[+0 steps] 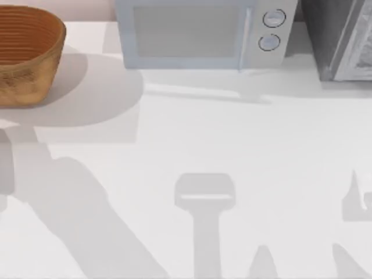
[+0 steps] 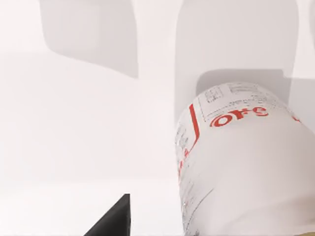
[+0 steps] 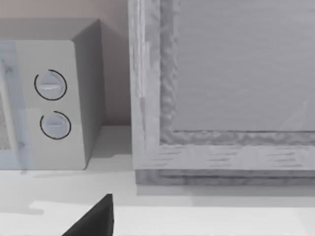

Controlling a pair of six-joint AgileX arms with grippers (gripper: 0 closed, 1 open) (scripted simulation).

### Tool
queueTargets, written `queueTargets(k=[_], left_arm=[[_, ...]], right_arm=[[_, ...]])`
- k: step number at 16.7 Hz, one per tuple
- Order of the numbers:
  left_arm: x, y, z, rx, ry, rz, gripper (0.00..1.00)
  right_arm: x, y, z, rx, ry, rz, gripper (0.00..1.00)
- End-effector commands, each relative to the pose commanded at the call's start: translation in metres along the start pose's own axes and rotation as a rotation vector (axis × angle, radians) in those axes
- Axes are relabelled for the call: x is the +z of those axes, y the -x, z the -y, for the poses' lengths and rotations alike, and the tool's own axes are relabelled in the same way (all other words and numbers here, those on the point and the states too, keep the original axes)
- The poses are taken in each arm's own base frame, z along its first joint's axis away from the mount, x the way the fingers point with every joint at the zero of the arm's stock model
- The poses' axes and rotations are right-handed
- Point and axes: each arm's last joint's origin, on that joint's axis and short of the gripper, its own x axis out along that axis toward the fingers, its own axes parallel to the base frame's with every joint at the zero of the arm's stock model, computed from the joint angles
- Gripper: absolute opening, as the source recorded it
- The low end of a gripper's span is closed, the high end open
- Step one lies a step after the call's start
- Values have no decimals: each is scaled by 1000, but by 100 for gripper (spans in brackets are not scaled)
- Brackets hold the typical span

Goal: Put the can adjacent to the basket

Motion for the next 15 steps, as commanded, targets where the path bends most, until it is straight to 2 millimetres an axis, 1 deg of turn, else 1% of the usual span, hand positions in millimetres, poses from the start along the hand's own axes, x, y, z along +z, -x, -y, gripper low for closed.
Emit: queueTargets(k=[7,14,15], left_arm=[[0,1,0,0,-1,1,100],[0,38,0,-1,-1,-2,100],[0,40,0,0,-1,0,100]], right_arm=[[0,0,0,0,0,0,100],[0,0,0,0,0,0,100],[0,0,0,0,0,0,100]])
